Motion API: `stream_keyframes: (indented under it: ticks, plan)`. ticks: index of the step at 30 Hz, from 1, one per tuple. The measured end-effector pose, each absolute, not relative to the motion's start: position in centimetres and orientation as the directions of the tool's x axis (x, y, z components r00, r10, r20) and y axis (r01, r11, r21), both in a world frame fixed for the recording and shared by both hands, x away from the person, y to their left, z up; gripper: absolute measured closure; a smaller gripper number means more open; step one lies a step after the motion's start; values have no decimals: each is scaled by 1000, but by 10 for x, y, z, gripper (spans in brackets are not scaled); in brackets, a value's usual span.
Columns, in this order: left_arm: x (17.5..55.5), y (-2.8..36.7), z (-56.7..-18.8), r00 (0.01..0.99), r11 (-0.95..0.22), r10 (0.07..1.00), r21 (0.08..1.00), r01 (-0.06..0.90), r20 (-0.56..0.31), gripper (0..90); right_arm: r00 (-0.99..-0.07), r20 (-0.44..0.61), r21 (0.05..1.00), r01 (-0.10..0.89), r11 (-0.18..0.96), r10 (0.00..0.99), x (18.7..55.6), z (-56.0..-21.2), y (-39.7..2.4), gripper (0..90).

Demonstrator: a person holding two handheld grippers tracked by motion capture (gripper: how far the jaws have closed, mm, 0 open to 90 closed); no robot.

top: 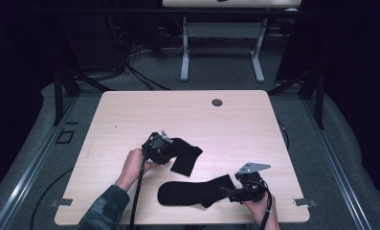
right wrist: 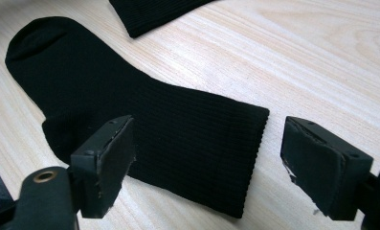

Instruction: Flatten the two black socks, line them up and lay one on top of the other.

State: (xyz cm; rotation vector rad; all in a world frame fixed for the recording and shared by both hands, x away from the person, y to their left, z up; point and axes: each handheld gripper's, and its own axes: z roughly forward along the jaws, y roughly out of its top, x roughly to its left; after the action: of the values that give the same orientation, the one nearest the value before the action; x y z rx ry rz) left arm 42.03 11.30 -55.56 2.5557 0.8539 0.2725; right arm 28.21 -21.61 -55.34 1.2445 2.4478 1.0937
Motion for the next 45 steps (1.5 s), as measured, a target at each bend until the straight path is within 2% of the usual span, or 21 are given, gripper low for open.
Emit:
stream_keyframes:
  ticks: [8, 12, 15, 19, 22, 26, 29, 33, 35, 42, 45]
  plan:
    - [422, 116, -556, 792, -709, 610, 469, 526, 34, 739, -628, 158, 677, 630, 380, 762, 281, -556, -216, 186]
    - [421, 116, -557, 782, -702, 621, 476, 529, 47, 852, -631, 163, 681, 629, 376, 758, 282, -555, -214, 187]
    - [420, 116, -557, 776, -697, 629, 477, 534, 51, 880, -639, 158, 684, 621, 383, 753, 283, -554, -212, 187]
    - [418, 116, -556, 771, -685, 636, 487, 542, 38, 887, -640, 155, 688, 617, 382, 753, 284, -553, -208, 187]
    - [413, 119, -545, 760, -641, 650, 533, 553, -6, 887, -641, 151, 685, 616, 387, 752, 286, -551, -207, 188]
    - [409, 114, -526, 747, -617, 664, 572, 541, 9, 886, -641, 131, 694, 604, 392, 756, 291, -544, -198, 196]
    - [413, 109, -512, 744, -611, 668, 582, 536, 15, 885, -663, 122, 703, 584, 407, 739, 296, -536, -181, 223]
    - [420, 101, -501, 741, -614, 671, 579, 538, 24, 883, -718, 81, 687, 543, 484, 691, 310, -531, -149, 277]
    - [422, 99, -499, 739, -615, 673, 576, 539, 27, 882, -745, 74, 684, 522, 510, 663, 317, -533, -132, 330]
    - [429, 95, -495, 734, -614, 679, 566, 550, 22, 881, -808, 7, 637, 458, 619, 590, 344, -545, -81, 435]
    - [431, 95, -495, 733, -614, 680, 562, 554, 21, 881, -833, -16, 607, 431, 668, 552, 350, -555, -68, 452]
